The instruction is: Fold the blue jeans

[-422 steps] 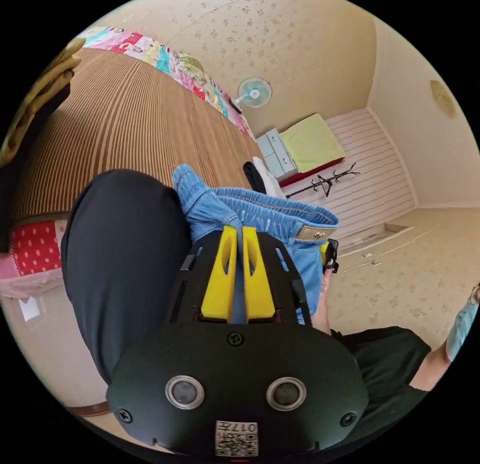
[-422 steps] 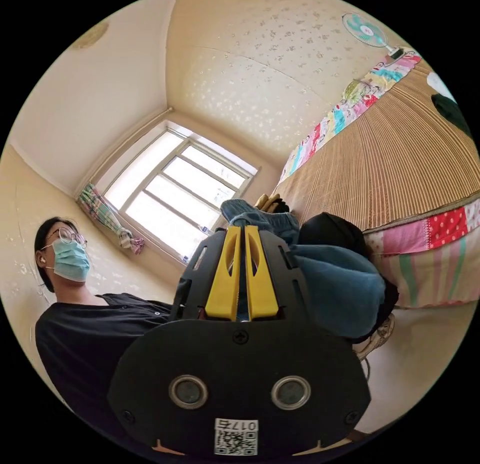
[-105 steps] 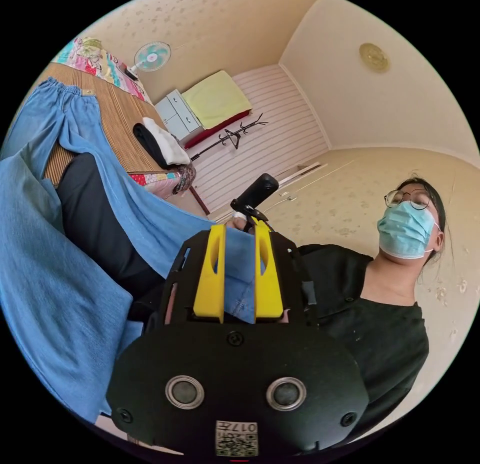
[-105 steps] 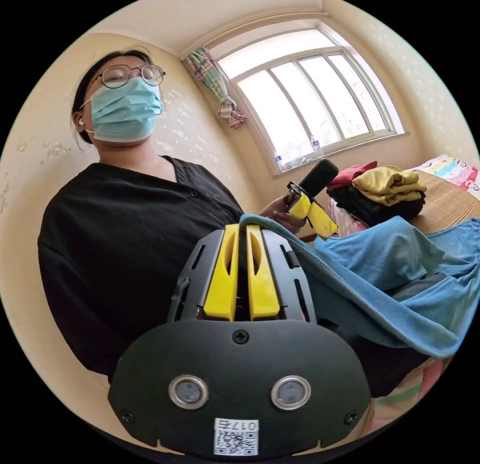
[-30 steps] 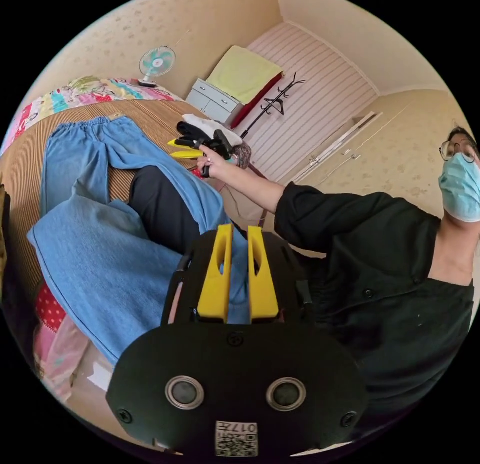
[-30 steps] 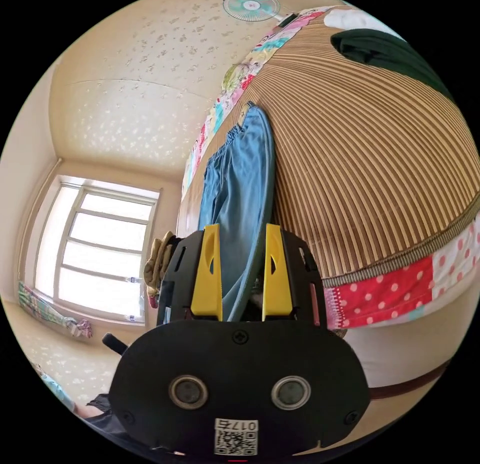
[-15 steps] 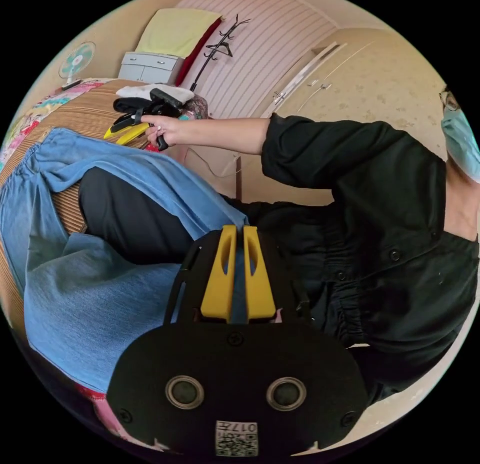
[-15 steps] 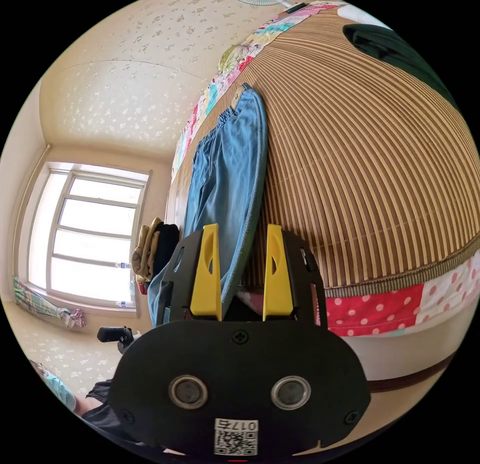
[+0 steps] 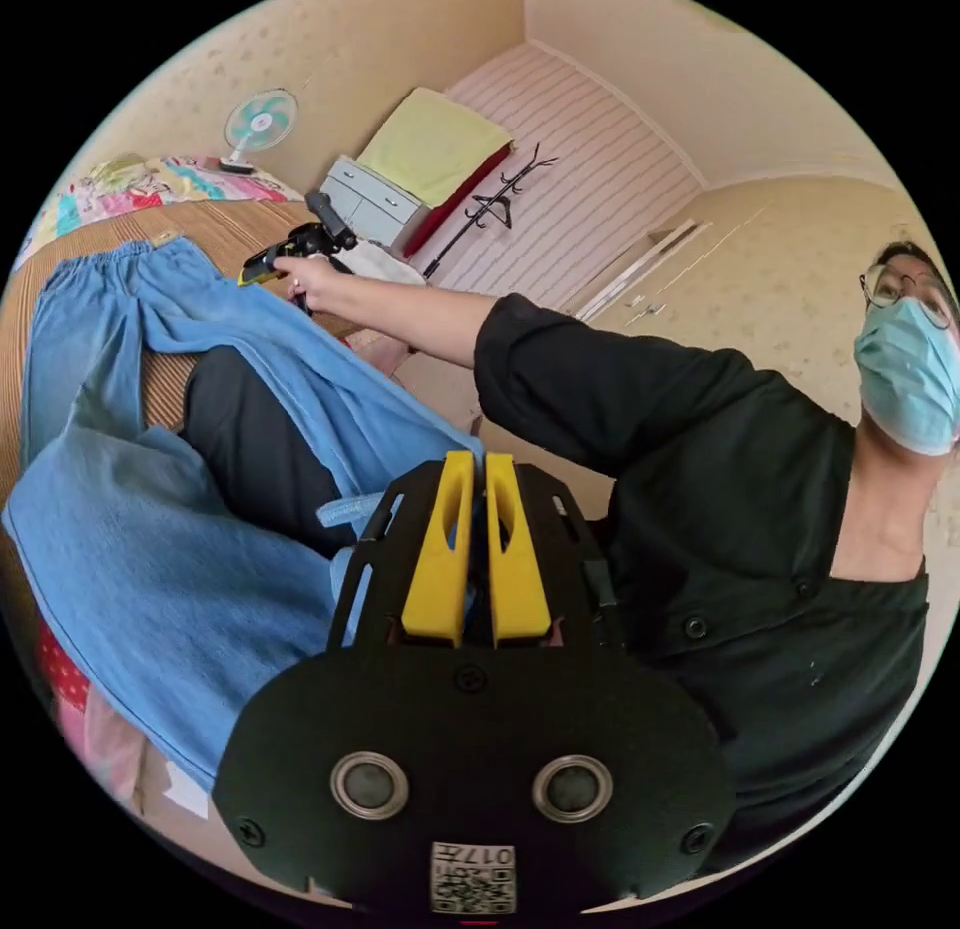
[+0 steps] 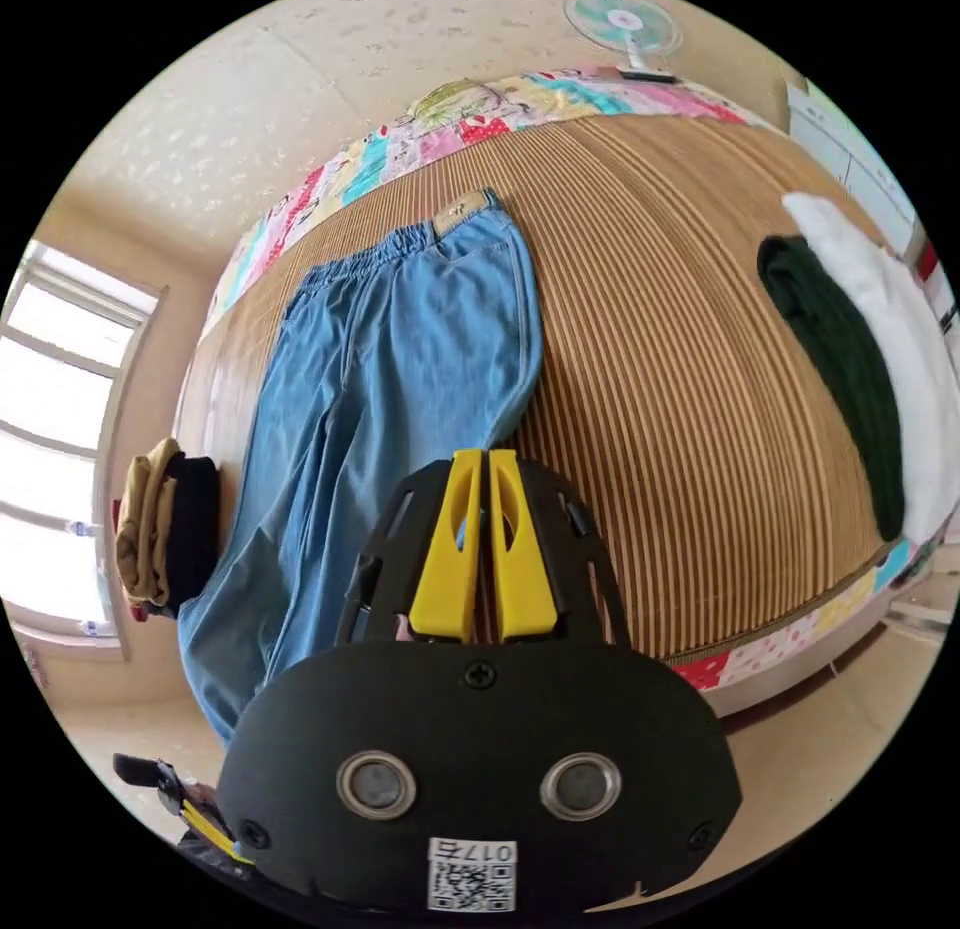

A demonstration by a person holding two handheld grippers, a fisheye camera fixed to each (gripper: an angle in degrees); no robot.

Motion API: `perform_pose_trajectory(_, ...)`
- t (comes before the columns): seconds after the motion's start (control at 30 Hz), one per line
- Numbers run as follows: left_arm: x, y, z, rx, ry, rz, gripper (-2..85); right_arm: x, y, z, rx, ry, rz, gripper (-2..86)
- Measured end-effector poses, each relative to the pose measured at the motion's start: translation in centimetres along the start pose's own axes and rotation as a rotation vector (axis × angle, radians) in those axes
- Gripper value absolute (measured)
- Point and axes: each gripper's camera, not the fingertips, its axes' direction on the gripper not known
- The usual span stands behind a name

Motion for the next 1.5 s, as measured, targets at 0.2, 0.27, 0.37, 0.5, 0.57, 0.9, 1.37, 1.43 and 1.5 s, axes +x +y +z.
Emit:
perform_pose_trajectory(0.2,3.5,1.1,-8.2,0.158,0.096,-0.150,-0.4,-19.3,-1.1,-6.8,0.243,0.100,-0.289,1.8)
perform_pose_trajectory(0.27,3.9,2.3,-12.5,0.244,0.076,-0.191,-0.3,-24.5,-1.5,-6.7,0.244,0.045,-0.342,2.2)
perform_pose_trajectory(0.37,2.7,4.2,-17.5,0.305,0.066,-0.261,-0.4,-31.0,-2.6,-3.9,0.162,-0.115,-0.392,3.7)
perform_pose_trajectory(0.5,-0.6,7.5,-22.8,0.362,0.028,-0.374,-0.3,-34.9,-2.4,3.4,-0.069,-0.357,-0.470,8.8)
perform_pose_trajectory(0.57,-4.0,10.4,-25.7,0.384,-0.019,-0.483,-0.1,-35.2,-0.7,5.4,-0.109,-0.407,-0.515,10.3)
perform_pose_trajectory(0.9,-11.4,14.9,-29.6,0.405,-0.047,-0.713,6.4,-20.0,13.0,1.6,-0.137,-0.560,-0.463,10.0)
perform_pose_trajectory(1.37,-13.9,0.5,-26.9,0.396,-0.108,-0.579,13.2,-12.2,32.5,0.2,-0.422,-0.536,-0.314,11.5)
perform_pose_trajectory(1.43,-13.9,0.7,-26.4,0.391,-0.106,-0.589,12.9,-11.8,32.0,1.2,-0.451,-0.594,-0.266,10.9)
perform_pose_trajectory(1.5,-13.6,1.4,-26.3,0.405,-0.100,-0.600,12.3,-12.2,31.4,2.5,-0.511,-0.621,-0.276,10.4)
